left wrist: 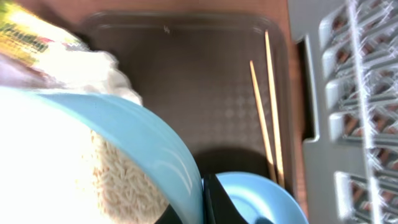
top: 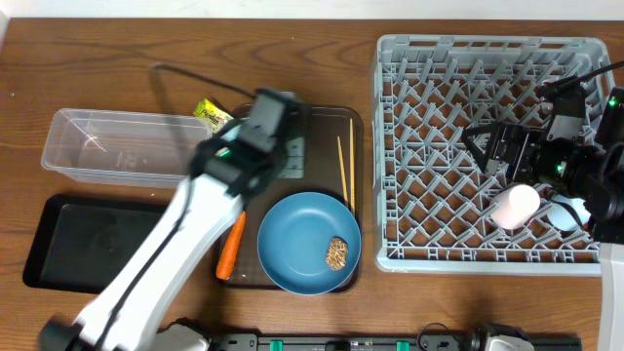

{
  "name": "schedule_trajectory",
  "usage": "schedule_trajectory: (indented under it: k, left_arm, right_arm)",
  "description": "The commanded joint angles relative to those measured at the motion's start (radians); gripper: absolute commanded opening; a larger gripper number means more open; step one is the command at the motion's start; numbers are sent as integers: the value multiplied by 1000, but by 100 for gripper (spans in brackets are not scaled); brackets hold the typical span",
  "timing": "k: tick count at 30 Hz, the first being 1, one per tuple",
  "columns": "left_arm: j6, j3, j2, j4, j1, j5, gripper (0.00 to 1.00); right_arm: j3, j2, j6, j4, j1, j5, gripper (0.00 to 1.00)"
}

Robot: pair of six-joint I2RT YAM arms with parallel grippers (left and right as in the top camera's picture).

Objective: Sort waste into correct bins and load items into the dishwasher rack
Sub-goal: 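Lift the rice bowl and carry it left over the black tray, then tilt the bowl with the left gripper to dump rice onto black tray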

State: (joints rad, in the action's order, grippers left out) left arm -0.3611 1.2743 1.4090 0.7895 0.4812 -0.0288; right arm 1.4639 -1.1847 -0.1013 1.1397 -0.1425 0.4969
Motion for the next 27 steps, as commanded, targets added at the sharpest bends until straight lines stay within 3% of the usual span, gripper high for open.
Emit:
schedule_trajectory:
  k: [1,8,19,22,27]
  left_arm:
    - [-76,26,-122,61,-69,-5,6]
    - [-104,0,-352,194,-385,84,6]
    - [36,-194,-432,143,-974,568,6]
    - [40,-294,-417,54,-1068,675,6]
    - [50,-408,-385,-10,-1136,707,6]
  right_arm:
    - [-2,-5,13,-3,7,-3,95]
    - [-2,-5,13,-3,7,-3,95]
    - [-2,-5,13,-7,7,-3,94]
    - [-2,-5,13,-6,7,-3,95]
    - [-2,-5,13,-10,7,-3,95]
